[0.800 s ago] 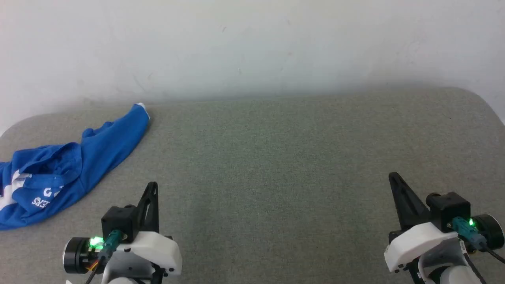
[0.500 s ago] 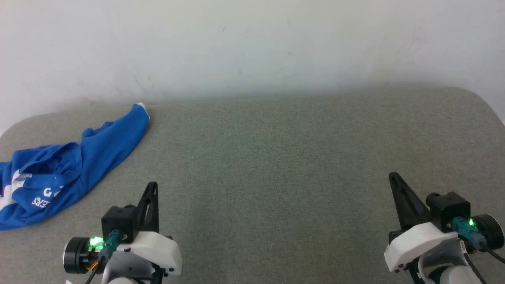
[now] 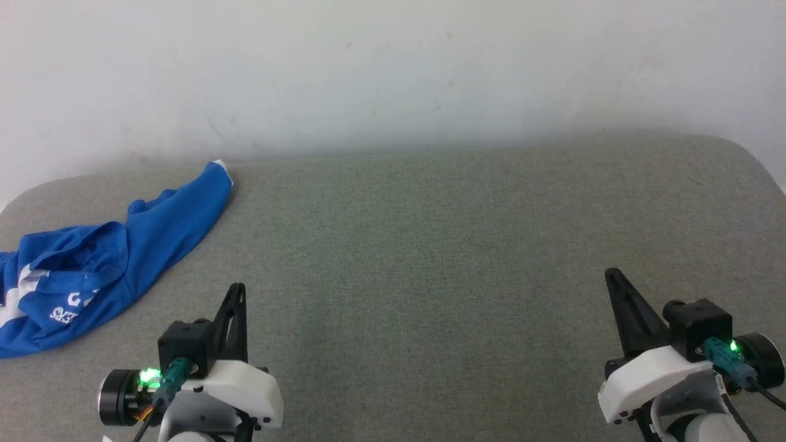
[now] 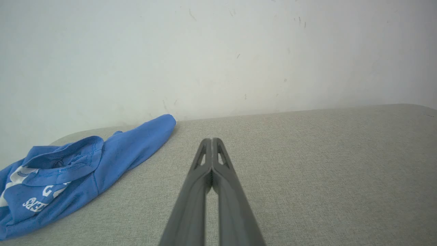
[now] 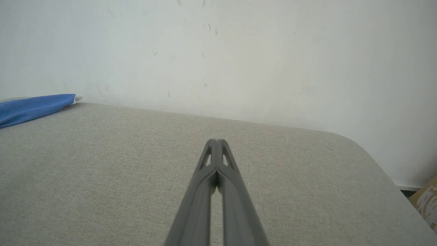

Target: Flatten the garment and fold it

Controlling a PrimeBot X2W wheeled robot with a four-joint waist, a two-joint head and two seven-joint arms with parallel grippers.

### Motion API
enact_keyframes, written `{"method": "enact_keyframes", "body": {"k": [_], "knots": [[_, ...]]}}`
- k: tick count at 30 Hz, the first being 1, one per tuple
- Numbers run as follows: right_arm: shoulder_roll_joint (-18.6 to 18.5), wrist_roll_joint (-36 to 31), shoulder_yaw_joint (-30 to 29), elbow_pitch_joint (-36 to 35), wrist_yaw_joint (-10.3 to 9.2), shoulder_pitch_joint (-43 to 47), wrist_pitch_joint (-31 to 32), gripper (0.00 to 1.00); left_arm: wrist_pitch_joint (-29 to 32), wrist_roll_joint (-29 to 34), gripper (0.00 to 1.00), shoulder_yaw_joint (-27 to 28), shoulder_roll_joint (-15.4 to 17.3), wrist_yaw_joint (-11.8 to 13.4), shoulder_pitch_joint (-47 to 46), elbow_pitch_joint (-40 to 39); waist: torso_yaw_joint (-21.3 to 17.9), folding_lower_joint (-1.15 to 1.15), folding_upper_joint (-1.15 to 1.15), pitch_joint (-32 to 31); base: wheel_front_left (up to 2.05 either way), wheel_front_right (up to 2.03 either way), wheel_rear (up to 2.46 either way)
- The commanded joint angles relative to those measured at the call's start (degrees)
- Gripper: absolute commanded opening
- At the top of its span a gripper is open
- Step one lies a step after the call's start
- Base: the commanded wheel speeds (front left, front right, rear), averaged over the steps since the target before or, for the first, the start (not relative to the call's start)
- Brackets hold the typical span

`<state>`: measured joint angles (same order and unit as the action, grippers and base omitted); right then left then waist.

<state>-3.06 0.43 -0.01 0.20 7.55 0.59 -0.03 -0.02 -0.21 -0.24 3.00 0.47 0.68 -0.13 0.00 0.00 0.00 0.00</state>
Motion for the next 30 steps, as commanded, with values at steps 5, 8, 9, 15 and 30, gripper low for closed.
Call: {"method": "enact_keyframes", "body": {"k": [5, 8, 9, 15, 30], "knots": [[0.18, -0.43, 0.01, -0.20, -0.06, -0.59, 0.03, 0.00, 0.02, 0.21, 0.00, 0.24, -0.13, -0.47, -0.68, 0.13, 0.00, 0.00, 0.00, 0.00, 0.00, 0.00, 0.00], [0.18, -0.43, 0.01, -0.20, -0.06, -0.59, 0.03, 0.00, 0.02, 0.21, 0.00, 0.24, -0.13, -0.47, -0.68, 0.13, 0.00, 0.00, 0.00, 0.00, 0.00, 0.00, 0.00], [0.18, -0.43, 0.01, -0.20, -0.06, -0.59, 0.03, 0.00, 0.02, 0.21, 0.00, 0.24, -0.13, -0.47, -0.68, 0.13, 0.00, 0.00, 0.00, 0.00, 0.00, 0.00, 0.00], [-0.03, 0.43, -0.23, 0.20, 0.00, 0.07, -0.27, 1.00, -0.27, -0.15, 1.00, 0.01, 0.01, -0.03, 0.13, 0.01, 0.01, 0.00, 0.00, 0.01, 0.00, 0.00, 0.00], [0.00, 2.22, -2.14, 1.03, -0.01, 0.30, -1.95, 1.00, -1.95, -1.14, 1.00, 0.45, -0.01, -0.37, 0.86, -0.19, 0.09, 0.00, 0.00, 0.15, 0.00, 0.00, 0.00]]}}
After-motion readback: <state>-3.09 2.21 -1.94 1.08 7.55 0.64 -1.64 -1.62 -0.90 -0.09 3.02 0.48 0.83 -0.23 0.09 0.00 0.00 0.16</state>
